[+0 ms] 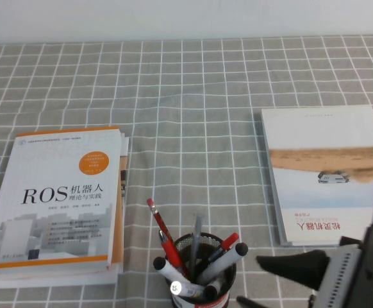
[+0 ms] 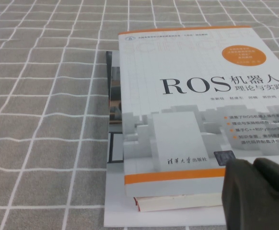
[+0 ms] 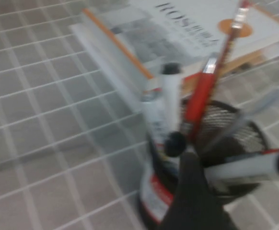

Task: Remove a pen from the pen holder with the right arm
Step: 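Take a marker out of the pen holder and lay it on the table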

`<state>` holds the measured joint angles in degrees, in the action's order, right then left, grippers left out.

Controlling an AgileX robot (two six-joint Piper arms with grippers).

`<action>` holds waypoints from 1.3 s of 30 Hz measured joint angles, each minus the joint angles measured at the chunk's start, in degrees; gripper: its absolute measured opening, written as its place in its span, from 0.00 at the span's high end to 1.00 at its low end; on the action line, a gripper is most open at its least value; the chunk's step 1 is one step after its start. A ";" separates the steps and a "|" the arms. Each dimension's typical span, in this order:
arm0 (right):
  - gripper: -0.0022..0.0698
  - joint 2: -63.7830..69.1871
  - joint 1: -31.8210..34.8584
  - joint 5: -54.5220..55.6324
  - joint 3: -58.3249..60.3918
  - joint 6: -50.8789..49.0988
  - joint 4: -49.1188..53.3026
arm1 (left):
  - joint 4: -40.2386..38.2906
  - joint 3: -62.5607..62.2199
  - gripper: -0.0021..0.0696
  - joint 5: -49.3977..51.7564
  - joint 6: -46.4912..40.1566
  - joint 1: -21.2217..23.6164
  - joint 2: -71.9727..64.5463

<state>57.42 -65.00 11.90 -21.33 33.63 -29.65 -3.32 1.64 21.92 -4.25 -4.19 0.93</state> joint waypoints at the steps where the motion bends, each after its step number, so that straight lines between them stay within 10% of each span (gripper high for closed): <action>1: 0.46 0.00 0.00 3.09 1.53 -1.45 1.63 | 0.00 0.00 0.98 0.00 0.00 0.00 0.00; 16: 0.46 8.53 0.00 20.63 5.14 -20.82 25.92 | 0.00 0.00 0.98 0.00 0.00 0.00 0.00; 39: 0.46 26.08 0.00 39.43 5.14 -21.88 25.22 | 0.00 0.00 0.98 0.00 0.00 0.00 0.00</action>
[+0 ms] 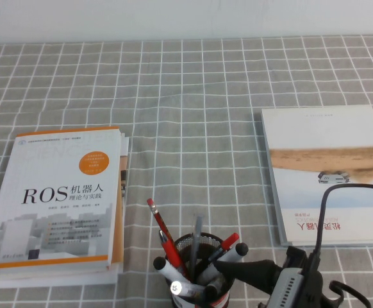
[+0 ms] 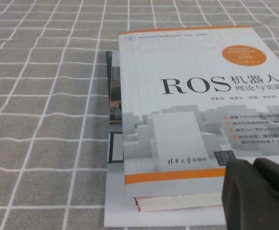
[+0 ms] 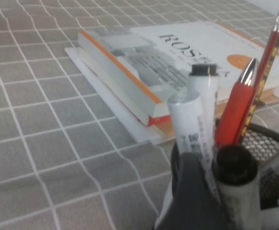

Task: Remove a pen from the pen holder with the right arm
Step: 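Take a marker out of the pen holder and lay it on the table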

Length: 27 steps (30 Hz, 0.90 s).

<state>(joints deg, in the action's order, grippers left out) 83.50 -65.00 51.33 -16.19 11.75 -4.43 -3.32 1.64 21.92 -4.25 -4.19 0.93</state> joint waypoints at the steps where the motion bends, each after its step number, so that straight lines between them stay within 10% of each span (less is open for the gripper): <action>1: 0.46 0.23 0.00 0.00 0.00 0.00 -0.14 | 0.00 0.00 0.98 0.00 0.00 0.00 0.00; 27: 0.83 1.84 0.00 2.45 -0.69 0.25 -2.06 | 0.00 0.00 0.98 0.00 0.00 0.00 0.00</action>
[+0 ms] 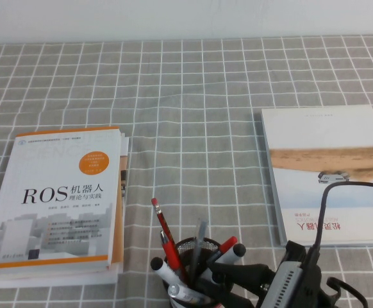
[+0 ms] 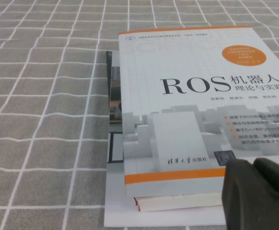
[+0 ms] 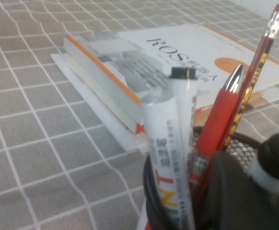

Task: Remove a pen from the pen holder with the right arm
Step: 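Take a marker out of the pen holder and lay it on the table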

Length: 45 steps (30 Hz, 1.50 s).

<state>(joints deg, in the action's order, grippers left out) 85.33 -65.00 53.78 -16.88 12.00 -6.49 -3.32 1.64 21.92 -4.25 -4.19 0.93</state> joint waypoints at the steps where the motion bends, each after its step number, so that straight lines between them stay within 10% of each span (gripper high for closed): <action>1: 0.83 0.00 0.00 0.29 0.00 0.00 0.00 | 0.00 0.00 0.98 0.00 0.00 0.00 0.00; 16: 0.83 -7.76 0.00 -1.64 0.00 0.00 -0.22 | 0.00 0.00 0.98 0.00 0.00 0.00 0.00; 38: 0.83 -26.56 0.42 -50.98 -24.69 2.61 -1.64 | 0.00 0.00 0.98 0.00 0.00 0.00 0.00; 45: 0.83 -26.06 9.64 -57.31 -31.48 3.94 -4.04 | 0.00 0.00 0.98 0.00 0.00 0.00 0.00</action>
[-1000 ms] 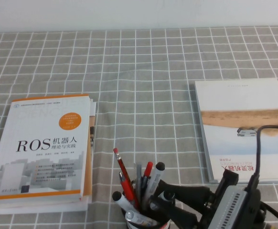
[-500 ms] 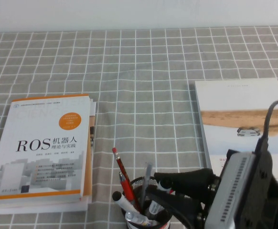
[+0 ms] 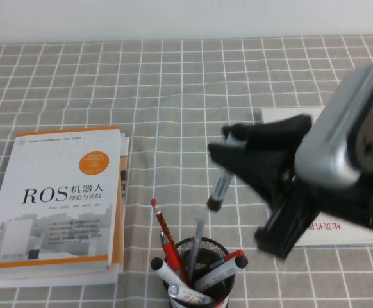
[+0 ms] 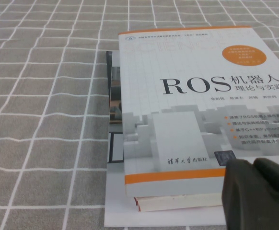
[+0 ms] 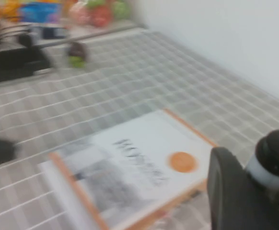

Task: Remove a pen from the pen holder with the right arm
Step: 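Take a marker out of the pen holder and lay it on the table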

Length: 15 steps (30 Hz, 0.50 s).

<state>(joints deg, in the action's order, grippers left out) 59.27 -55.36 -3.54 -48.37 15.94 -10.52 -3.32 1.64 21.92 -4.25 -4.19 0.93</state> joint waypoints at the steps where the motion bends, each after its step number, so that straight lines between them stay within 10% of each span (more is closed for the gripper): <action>1: 0.83 0.13 1.48 -0.67 -0.59 0.00 -0.80 | 0.00 0.00 0.98 0.00 0.00 0.00 0.00; 15: 0.83 15.58 22.03 -20.60 -15.84 -3.31 -10.15 | 0.00 0.00 0.98 0.00 0.00 0.00 0.00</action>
<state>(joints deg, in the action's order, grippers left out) 74.86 -33.33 -24.13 -64.21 12.63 -20.67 -3.32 1.64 21.92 -4.25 -4.19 0.93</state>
